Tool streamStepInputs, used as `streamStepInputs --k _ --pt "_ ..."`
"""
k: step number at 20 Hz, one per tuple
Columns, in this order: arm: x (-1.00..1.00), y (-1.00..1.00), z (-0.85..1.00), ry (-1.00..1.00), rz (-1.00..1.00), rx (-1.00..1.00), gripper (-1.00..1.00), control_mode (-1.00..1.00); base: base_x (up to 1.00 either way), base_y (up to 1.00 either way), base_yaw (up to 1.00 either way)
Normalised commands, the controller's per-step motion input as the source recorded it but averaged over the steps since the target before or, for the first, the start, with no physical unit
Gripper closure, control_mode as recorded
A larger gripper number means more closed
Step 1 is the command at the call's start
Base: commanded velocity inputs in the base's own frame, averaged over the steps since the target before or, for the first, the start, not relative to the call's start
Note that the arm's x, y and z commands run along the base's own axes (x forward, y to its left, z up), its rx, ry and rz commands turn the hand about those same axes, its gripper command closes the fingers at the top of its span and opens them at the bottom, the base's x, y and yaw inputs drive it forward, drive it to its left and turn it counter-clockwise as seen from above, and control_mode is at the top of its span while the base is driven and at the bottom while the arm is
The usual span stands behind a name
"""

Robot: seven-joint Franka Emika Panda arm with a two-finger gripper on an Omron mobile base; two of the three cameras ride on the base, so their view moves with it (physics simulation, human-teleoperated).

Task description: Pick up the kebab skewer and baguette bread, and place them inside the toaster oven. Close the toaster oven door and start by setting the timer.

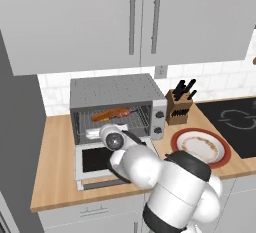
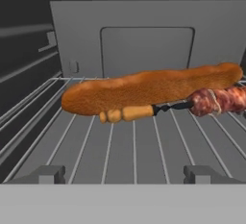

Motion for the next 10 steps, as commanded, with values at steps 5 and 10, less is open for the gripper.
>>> streamStepInputs --k 5,10 --pt "0.20 0.00 -0.09 0.00 0.00 0.00 -1.00 -1.00 0.00 0.00 0.00" --pt "0.20 0.00 -0.10 0.00 0.00 0.00 -1.00 -1.00 0.00 0.00 0.00"
